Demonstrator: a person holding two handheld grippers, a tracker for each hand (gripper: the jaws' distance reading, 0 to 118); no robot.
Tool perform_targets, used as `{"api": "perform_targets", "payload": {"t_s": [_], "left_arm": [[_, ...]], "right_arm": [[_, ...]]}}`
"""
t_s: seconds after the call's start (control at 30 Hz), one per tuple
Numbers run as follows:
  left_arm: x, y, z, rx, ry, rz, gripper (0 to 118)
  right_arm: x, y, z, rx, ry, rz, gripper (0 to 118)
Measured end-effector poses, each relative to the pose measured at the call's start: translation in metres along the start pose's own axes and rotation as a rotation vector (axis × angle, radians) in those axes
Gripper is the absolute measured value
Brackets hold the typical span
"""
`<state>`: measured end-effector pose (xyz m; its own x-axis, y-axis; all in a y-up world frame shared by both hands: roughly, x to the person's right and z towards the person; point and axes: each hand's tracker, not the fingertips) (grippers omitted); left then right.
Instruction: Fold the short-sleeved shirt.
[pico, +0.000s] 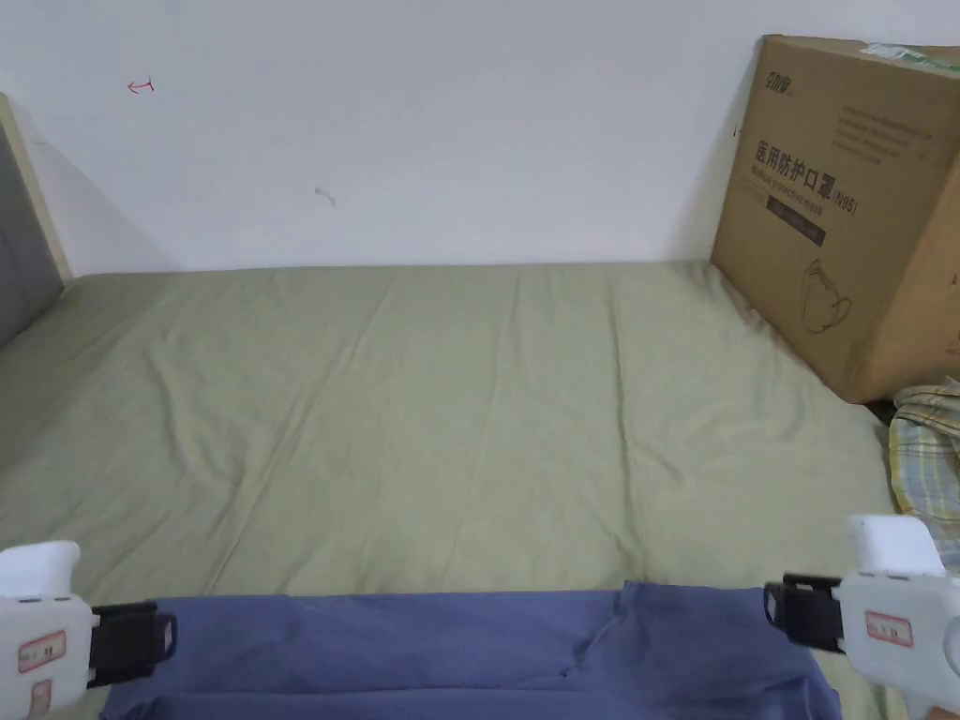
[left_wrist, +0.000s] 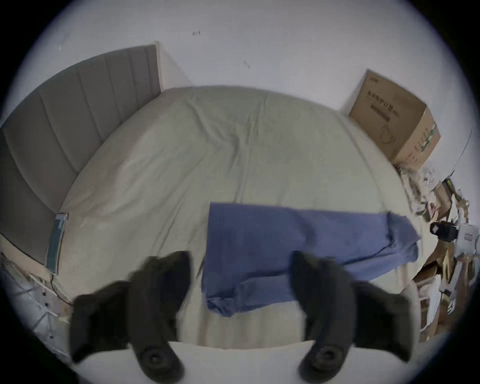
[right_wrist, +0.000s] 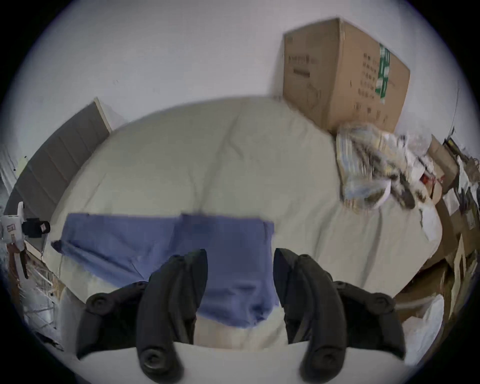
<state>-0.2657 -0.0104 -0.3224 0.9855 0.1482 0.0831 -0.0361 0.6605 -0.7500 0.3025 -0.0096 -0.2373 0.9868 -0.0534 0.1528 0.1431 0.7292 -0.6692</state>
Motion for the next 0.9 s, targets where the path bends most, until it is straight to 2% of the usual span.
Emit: {"api": "perform_targets", "payload": {"t_s": [0.03,0.07,0.1,0.2,0.3,0.43,0.57,0.7,0.9], "left_arm": [[0.003,0.004,0.007,0.02,-0.034,0.01,52],[0.008,0.006,0.013,0.045,-0.053,0.013,29],[0.013,0.007,0.018,0.073,-0.046,0.012,3],[0.026,0.006,0.035,0.141,-0.002,0.006,0],[0.025,0.005,0.044,0.158,-0.058,0.034,0],[0.019,0.002,0.051,0.168,-0.025,0.035,0],[0.002,-0.004,0.053,0.159,-0.038,0.089,0],[-0.018,-0.012,0.043,0.132,-0.025,0.125,0],[-0.048,-0.022,0.018,0.086,-0.046,0.192,0]], "right_arm": [[-0.01,0.007,0.004,0.05,0.004,0.011,50],[-0.021,0.013,0.008,0.113,0.001,0.017,33],[-0.034,0.017,0.01,0.178,-0.023,0.03,4],[-0.076,0.023,0.018,0.328,-0.068,0.093,1],[-0.115,0.024,0.028,0.466,-0.049,0.068,1],[-0.158,0.024,0.038,0.63,-0.062,0.052,1],[-0.186,0.031,0.039,0.656,-0.058,0.066,1],[-0.198,0.031,0.033,0.659,-0.042,0.031,1],[-0.218,0.029,0.023,0.65,-0.082,0.103,1]]}}
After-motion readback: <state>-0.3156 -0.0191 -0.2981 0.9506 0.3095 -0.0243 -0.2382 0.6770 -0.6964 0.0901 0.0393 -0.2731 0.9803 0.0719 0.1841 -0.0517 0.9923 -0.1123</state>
